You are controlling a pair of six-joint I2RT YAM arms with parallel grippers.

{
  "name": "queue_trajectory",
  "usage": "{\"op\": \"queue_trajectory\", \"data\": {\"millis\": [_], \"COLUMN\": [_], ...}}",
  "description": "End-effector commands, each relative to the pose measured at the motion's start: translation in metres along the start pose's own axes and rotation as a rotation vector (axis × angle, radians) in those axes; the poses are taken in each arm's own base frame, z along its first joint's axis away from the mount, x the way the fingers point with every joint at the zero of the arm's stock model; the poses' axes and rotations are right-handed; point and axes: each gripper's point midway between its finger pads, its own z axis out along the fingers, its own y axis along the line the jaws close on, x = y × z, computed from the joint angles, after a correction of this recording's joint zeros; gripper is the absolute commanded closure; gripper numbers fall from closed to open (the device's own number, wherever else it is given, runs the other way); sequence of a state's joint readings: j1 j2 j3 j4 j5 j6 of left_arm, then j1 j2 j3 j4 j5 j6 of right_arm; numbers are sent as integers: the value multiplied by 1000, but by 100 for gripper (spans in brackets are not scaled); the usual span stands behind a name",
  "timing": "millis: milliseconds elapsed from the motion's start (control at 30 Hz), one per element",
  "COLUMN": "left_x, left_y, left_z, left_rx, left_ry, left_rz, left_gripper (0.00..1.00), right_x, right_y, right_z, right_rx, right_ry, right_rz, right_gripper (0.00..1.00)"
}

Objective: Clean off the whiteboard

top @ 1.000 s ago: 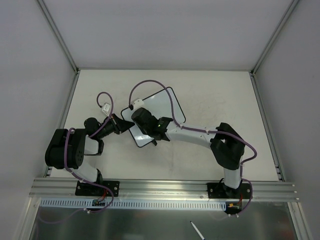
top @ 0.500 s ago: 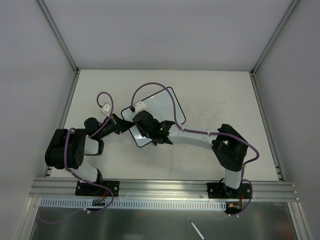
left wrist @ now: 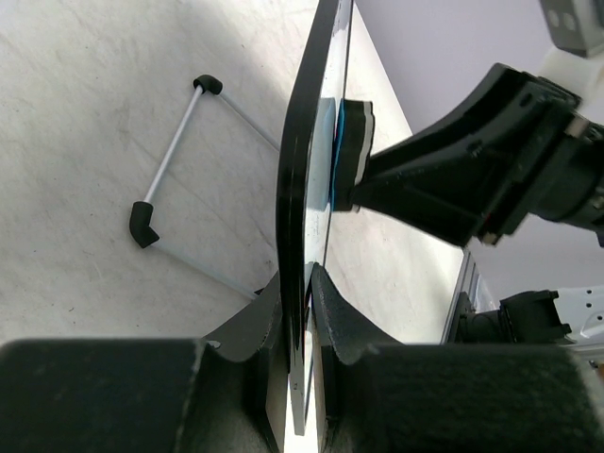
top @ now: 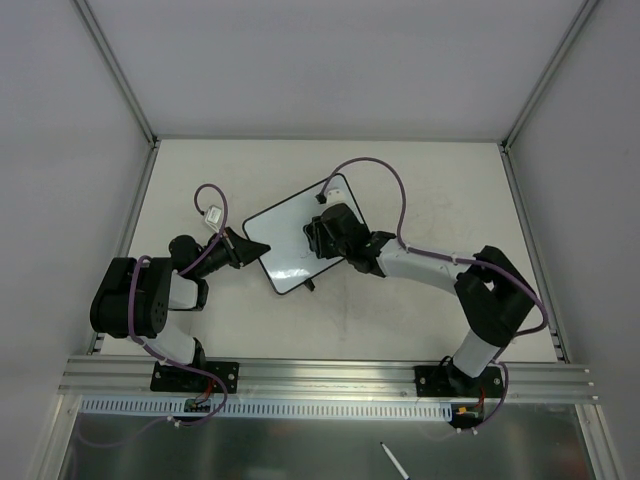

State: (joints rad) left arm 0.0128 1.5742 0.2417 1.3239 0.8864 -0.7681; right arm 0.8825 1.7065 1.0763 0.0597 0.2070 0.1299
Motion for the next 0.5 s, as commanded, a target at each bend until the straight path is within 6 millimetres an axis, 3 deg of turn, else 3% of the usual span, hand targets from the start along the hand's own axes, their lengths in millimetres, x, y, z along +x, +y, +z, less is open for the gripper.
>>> {"op": "queue_trajectory", "data": {"millis": [0,200,467], "left_x": [-26,-26,-26], "left_y": [-28,-28,-29], "left_z": [0,0,0], "left_rx": [119,118,119], "left_ry": [-93,-94,-94], "left_rz": [241,243,244], "left_gripper": [100,100,100], "right_x": [26,51,66], "right_y": [-85,-125,-146], "right_z": [1,-3,1], "right_rx": [246,310,328], "right_ry": [64,114,113], "right_rz": [59,205,320], "right_gripper": [100,100,100]}}
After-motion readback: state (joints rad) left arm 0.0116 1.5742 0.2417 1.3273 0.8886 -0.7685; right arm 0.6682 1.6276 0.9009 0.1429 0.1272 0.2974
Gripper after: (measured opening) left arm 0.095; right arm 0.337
